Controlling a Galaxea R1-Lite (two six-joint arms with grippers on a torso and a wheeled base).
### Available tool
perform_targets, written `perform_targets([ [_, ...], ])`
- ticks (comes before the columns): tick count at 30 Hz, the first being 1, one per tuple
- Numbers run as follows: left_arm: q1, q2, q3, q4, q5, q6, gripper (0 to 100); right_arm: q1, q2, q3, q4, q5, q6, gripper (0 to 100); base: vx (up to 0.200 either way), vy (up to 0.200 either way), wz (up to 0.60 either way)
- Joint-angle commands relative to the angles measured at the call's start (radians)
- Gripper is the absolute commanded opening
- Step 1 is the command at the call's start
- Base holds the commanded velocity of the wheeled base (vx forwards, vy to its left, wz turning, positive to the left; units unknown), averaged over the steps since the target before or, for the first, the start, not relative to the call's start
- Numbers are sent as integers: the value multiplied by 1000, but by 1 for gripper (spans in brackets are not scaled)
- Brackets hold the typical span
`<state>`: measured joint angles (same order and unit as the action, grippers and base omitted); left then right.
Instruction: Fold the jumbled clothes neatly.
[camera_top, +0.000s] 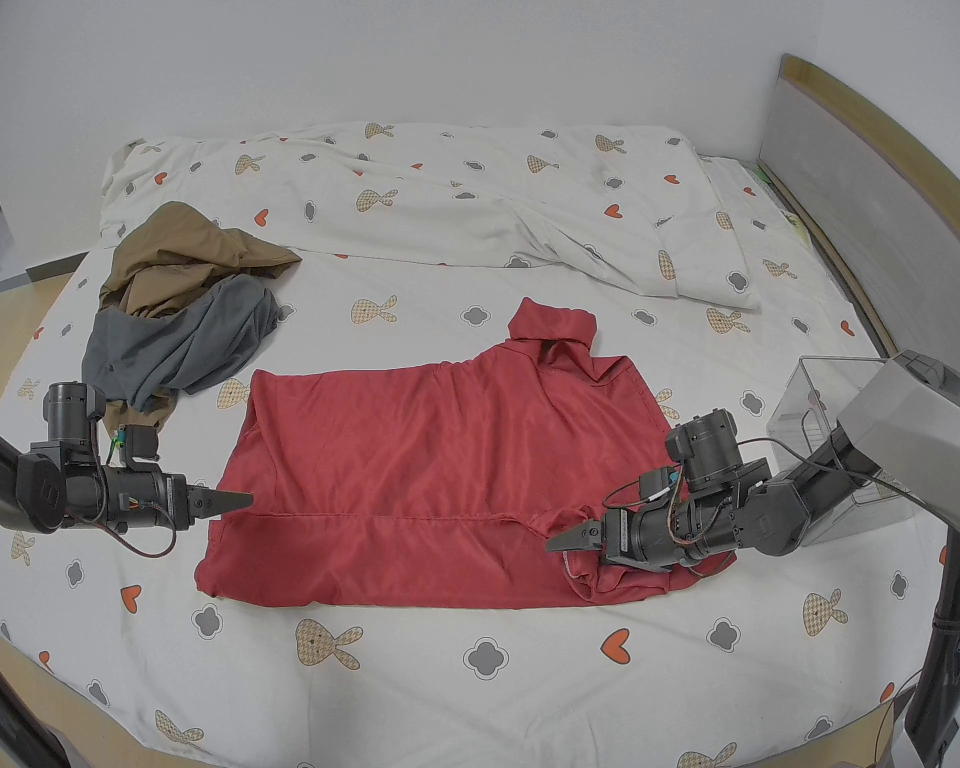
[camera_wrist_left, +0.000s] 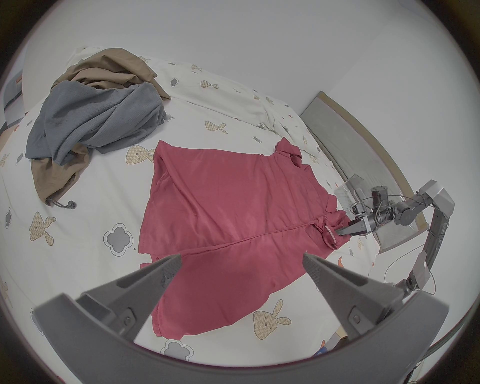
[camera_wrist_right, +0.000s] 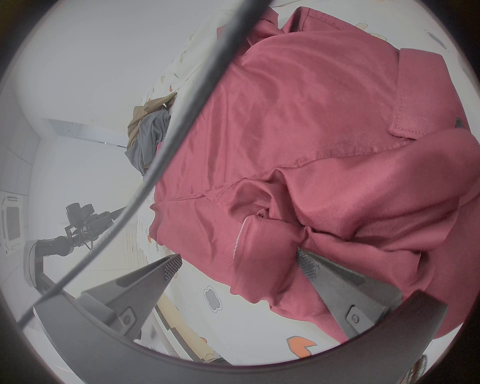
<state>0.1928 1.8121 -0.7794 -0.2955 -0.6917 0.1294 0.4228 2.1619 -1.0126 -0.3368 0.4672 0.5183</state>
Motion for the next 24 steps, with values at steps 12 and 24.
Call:
perform_targets([
  [12, 1, -8, 2, -1, 0, -1, 100, 30, -171, 23, 9, 51, 11, 100, 0, 0, 0],
  [24, 1, -4, 0, -1, 0, -1, 100, 71, -28, 8, 9, 54, 11, 100, 0, 0, 0],
])
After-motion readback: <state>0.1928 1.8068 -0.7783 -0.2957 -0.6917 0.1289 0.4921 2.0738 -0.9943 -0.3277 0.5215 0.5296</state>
